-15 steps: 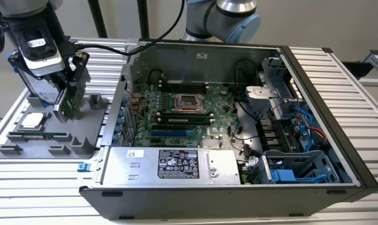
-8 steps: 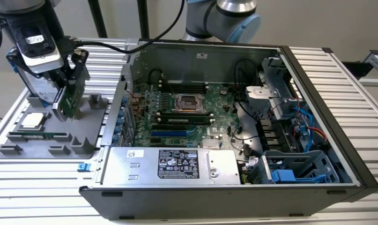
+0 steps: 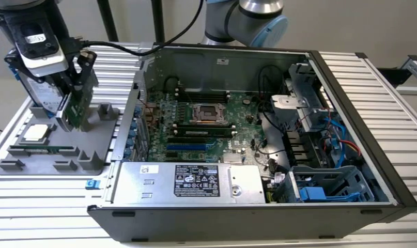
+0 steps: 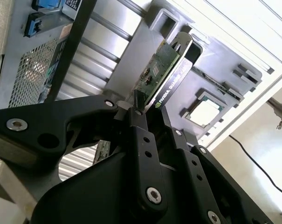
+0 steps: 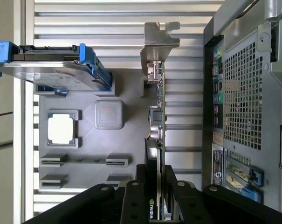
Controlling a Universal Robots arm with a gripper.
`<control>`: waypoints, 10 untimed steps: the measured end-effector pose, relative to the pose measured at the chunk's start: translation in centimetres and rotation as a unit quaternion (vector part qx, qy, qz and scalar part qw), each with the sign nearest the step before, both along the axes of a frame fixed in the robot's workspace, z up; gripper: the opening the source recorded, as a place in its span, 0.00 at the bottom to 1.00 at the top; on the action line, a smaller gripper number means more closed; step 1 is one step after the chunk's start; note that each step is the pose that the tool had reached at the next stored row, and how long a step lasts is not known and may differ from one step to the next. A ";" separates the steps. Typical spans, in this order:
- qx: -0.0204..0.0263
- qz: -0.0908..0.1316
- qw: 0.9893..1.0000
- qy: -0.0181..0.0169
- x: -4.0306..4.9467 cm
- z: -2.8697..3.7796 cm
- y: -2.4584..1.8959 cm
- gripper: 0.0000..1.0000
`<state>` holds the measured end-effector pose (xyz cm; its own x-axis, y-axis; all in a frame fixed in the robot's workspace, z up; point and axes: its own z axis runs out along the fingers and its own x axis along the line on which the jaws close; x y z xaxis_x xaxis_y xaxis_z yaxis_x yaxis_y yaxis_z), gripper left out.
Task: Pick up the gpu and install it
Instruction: 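Pick up the gpu and move the gpu toward the slot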
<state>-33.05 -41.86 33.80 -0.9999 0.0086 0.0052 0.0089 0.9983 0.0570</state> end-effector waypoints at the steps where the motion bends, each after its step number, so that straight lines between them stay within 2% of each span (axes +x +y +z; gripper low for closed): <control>1: 0.000 0.000 1.000 0.000 0.00 0.10 0.00 0.00; 10: 0.000 0.000 1.000 0.000 0.00 0.97 0.00 0.00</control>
<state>-33.05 -41.86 34.77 -0.9999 0.0087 0.0052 0.0090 0.9983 0.0569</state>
